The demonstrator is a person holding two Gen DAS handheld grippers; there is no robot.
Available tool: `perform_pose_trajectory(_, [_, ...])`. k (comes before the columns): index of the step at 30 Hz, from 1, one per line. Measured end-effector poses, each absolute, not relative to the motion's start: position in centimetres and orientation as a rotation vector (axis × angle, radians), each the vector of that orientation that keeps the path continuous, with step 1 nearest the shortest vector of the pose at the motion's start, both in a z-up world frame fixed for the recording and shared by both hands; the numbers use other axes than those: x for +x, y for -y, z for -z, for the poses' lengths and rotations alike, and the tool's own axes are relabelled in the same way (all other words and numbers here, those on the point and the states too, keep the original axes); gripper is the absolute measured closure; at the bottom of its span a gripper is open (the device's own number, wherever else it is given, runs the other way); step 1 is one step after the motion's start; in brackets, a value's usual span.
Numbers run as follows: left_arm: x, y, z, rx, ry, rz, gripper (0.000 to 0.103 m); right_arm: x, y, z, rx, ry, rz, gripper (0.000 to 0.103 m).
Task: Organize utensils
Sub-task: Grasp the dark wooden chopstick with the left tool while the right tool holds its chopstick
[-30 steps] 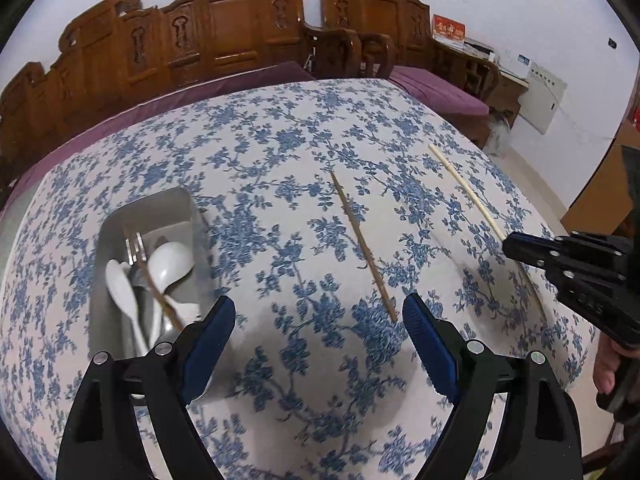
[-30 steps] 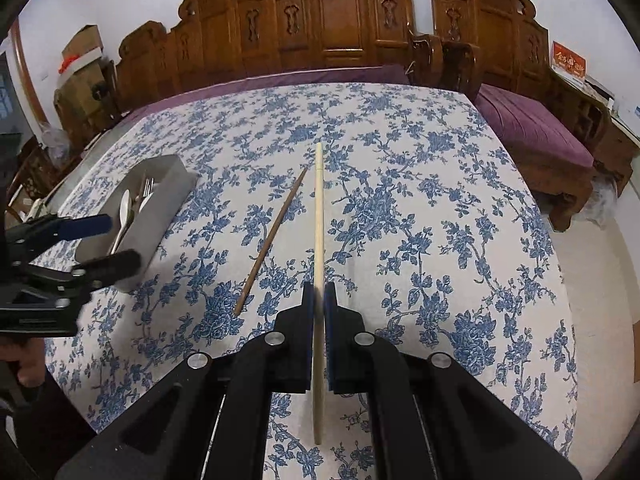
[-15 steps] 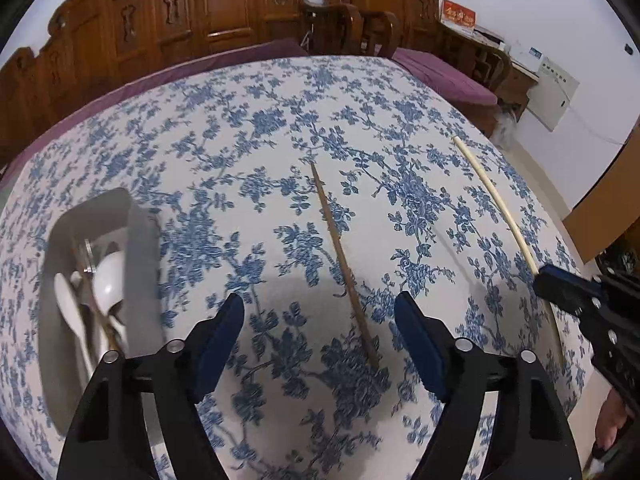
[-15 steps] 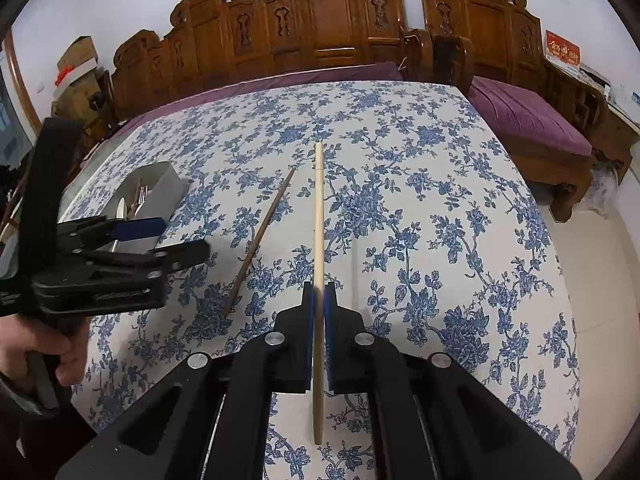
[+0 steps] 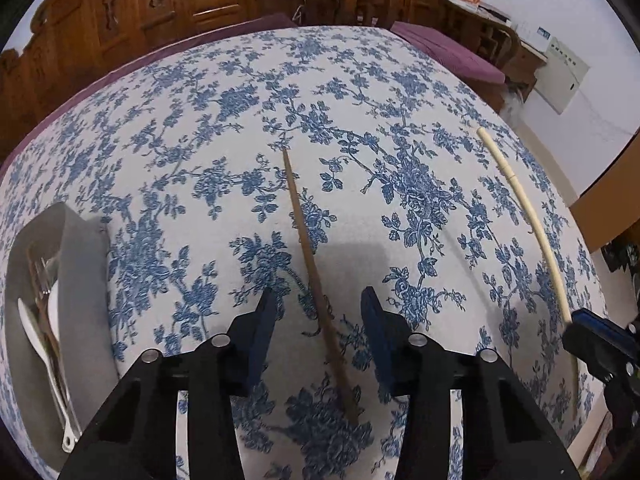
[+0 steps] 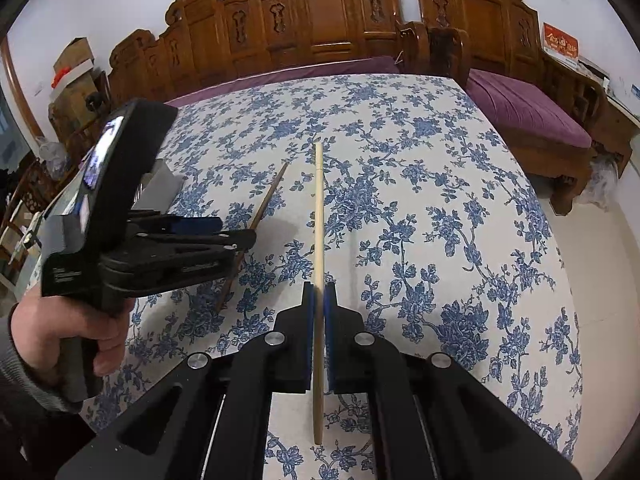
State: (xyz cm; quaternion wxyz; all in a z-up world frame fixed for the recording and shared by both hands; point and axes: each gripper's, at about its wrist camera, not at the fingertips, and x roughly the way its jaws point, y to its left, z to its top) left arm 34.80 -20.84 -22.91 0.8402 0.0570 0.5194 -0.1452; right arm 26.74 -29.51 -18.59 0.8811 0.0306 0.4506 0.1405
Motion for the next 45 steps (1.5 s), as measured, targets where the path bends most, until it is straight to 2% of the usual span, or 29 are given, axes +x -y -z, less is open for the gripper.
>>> perform_pose_trajectory(3, [35.2,21.3,23.3,0.133,-1.112,0.293,0.071,26.7,29.6,18.5,0.071,-0.939,-0.291,0.097])
perform_pose_trajectory(7, [35.7,21.5,23.7,0.129,-1.129,0.282,0.073,26.7,29.7,18.5,0.071,-0.94,-0.292,0.097])
perform_pose_trajectory(9, [35.8,21.5,24.0,0.124,-1.138,0.276,0.077,26.7,29.7,18.6,0.07,-0.941,-0.293,0.097])
perform_pose_trajectory(29, [36.9,21.6,24.4,0.123,-1.141,0.248,0.079,26.7,29.5,18.8,0.076,-0.946,-0.299,0.097])
perform_pose_trajectory(31, [36.9,21.6,24.4,0.131,-1.136,0.24,0.088,26.6,29.5,18.8,0.076,-0.947,-0.298,0.097])
perform_pose_trajectory(32, [37.0,21.4,24.4,0.128,-1.134,0.241,0.097,26.6,29.5,18.8,0.076,-0.947,-0.297,0.097])
perform_pose_trajectory(33, [37.0,21.3,24.4,0.117,-1.135,0.244,0.098,26.6,29.6,18.8,0.077,-0.948,-0.295,0.097])
perform_pose_trajectory(45, [34.7,20.5,22.7,0.096,-1.09,0.276,0.099,26.6,29.7,18.4,0.078,-0.933,-0.298,0.097])
